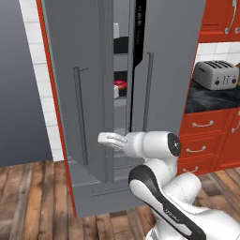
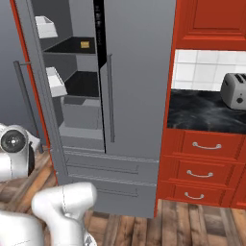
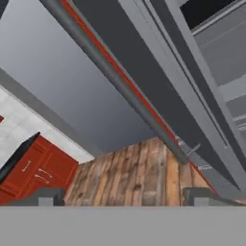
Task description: Take the cake and donut from the fridge and place them on the empty tray on the dining counter.
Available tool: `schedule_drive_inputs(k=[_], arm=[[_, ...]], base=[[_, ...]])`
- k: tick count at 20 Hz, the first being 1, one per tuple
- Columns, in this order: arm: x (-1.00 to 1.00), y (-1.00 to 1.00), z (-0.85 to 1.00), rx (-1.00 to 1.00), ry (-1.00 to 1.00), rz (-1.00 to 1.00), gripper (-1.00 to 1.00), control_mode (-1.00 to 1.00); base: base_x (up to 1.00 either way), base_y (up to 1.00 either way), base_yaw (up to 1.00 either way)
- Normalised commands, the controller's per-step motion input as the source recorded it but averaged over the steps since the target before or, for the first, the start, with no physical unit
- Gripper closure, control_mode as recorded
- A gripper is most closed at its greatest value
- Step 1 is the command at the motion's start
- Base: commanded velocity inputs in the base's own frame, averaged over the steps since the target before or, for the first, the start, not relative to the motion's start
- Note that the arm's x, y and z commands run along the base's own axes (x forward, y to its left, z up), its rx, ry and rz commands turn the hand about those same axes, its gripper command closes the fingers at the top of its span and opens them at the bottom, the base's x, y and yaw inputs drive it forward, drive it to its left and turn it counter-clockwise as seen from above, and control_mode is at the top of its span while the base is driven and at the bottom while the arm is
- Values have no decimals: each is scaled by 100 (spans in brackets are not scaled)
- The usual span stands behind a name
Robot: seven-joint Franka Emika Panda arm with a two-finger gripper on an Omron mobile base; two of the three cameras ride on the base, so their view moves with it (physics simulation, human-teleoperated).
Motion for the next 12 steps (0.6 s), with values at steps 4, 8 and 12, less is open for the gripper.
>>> schedule_drive_inputs(k=[4, 8, 12], arm=[[0, -89, 46, 25, 21, -10, -100, -100], [0, -91, 56, 28, 42, -10, -100, -100], [0, -86, 38, 29, 29, -5, -100, -100]], base=[[0, 0, 0], [0, 0, 0], [0, 0, 0]])
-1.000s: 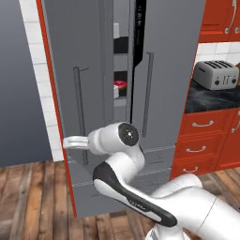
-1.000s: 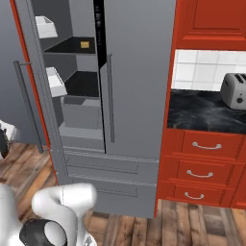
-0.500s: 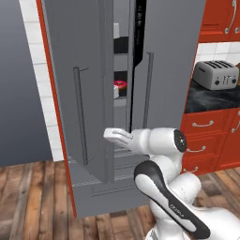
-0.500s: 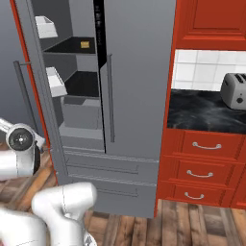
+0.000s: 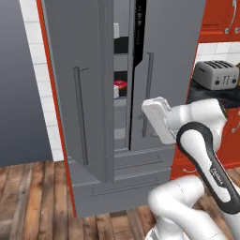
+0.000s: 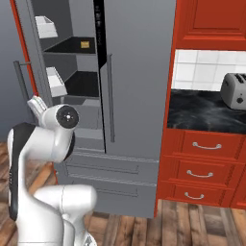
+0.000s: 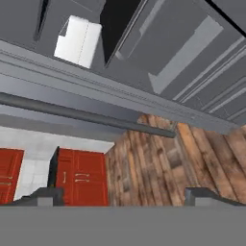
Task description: Take the cake and donut from the fridge and place them on the empty tray on the dining counter.
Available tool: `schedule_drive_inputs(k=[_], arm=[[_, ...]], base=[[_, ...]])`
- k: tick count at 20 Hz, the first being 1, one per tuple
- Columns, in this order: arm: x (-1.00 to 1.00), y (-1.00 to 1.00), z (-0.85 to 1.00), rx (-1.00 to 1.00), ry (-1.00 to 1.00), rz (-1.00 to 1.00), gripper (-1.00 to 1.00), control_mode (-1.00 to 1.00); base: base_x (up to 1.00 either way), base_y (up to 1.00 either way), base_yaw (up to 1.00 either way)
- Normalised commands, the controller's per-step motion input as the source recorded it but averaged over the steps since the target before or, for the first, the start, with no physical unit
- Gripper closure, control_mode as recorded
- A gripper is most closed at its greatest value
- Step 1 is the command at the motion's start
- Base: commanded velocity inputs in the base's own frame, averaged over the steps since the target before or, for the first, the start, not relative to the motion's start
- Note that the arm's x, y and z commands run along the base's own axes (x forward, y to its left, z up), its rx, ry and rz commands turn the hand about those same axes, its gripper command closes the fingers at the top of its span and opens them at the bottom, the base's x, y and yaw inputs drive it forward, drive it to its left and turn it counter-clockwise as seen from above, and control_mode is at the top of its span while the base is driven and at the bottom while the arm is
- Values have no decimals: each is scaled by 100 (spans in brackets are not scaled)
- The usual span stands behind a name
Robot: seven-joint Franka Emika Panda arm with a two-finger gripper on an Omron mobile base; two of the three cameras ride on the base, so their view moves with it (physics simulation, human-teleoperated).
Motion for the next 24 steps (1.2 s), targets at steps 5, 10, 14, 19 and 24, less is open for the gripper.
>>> schedule_drive_inputs(k=[5, 10, 14, 19, 24], arm=[[1, -55, 11, 30, 13, 0, -100, -100], [16, -15, 5, 14, 13, 0, 100, -100], [35, -11, 10, 7, 7, 9, 100, -100], [43, -8, 0, 3, 2, 16, 100, -100], [67, 0, 0, 0, 9, 16, 100, -100]], base=[[0, 0, 0], [0, 0, 0], [0, 0, 0], [0, 0, 0], [0, 0, 0]])
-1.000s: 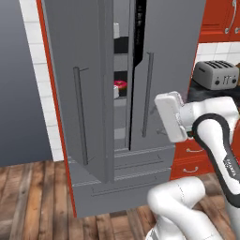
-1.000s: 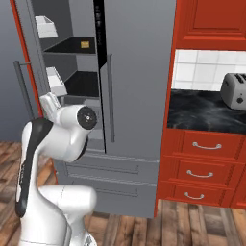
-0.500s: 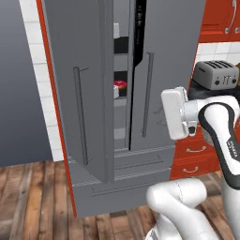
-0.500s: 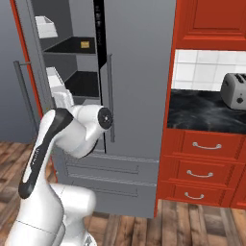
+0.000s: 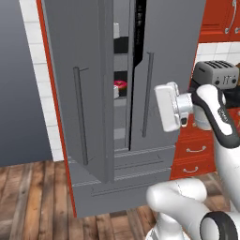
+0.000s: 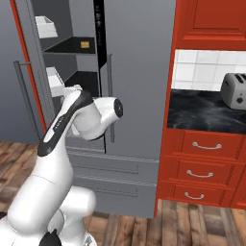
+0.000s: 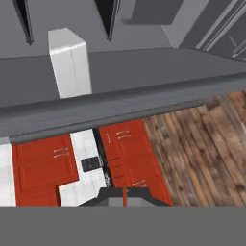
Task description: Take the cake and donut from the fridge and place them on the empty tray on the dining counter.
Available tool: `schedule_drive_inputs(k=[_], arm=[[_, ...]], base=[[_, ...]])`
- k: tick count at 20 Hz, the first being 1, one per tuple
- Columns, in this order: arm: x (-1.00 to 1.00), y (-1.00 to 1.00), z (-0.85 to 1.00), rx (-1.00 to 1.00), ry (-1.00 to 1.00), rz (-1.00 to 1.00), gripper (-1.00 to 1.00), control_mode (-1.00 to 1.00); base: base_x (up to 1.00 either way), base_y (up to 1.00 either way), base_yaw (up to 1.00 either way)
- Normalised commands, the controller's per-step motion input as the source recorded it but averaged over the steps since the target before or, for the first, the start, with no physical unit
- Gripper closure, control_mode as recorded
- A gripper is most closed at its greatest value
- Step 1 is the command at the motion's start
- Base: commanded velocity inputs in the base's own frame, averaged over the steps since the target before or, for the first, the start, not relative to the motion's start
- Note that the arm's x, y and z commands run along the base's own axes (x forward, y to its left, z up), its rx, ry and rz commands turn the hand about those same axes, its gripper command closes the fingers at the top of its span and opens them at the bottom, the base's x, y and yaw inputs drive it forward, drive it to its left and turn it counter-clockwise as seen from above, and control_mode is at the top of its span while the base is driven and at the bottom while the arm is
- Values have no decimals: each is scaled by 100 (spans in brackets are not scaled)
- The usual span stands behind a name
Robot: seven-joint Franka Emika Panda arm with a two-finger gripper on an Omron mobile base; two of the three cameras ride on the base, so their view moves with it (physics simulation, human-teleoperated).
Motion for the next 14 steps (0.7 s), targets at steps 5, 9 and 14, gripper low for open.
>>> schedule_drive_inputs(k=[5, 9, 14], arm=[[64, 0, -1, 1, 1, 15, 100, -100], [50, 0, -14, 8, -3, 13, 100, -100], [33, 0, -33, 13, -11, 13, 100, -100]], base=[[0, 0, 0], [0, 0, 0], [0, 0, 0]])
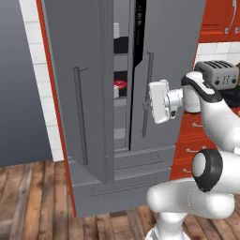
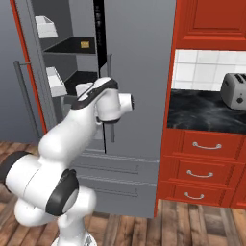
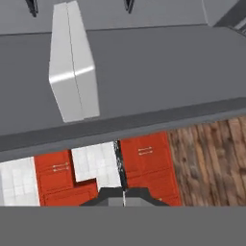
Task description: Take the cake and donut from the fridge and place them on the empty tray on the dining counter.
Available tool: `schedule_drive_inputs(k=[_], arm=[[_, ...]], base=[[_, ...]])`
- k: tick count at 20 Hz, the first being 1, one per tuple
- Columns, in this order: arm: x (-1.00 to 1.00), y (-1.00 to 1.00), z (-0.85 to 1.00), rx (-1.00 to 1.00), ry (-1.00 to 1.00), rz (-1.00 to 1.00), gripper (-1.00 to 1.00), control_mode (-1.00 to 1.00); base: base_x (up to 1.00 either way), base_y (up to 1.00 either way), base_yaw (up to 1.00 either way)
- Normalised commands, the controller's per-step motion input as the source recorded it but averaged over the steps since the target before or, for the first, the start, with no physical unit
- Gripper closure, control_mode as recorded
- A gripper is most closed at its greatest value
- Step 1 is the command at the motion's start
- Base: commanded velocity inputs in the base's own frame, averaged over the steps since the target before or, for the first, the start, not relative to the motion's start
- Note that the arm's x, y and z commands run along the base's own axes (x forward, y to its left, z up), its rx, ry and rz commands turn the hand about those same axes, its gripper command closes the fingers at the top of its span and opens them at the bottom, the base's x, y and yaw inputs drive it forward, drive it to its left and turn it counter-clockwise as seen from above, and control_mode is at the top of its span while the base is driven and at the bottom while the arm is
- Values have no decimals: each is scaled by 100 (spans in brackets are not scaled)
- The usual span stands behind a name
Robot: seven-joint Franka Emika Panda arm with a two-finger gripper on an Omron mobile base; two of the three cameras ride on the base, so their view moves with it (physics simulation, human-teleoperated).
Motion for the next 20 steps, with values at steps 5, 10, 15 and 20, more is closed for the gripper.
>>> schedule_drive_inputs(k=[5, 10, 15, 20], arm=[[4, 3, -41, 11, -13, 10, 100, -100], [5, 22, -42, 5, -13, 7, 100, -100], [21, 25, -29, 0, -10, 6, 100, -100], [35, 22, -19, 1, -8, 3, 100, -100]], base=[[0, 0, 0], [0, 0, 0], [0, 0, 0], [0, 0, 0]])
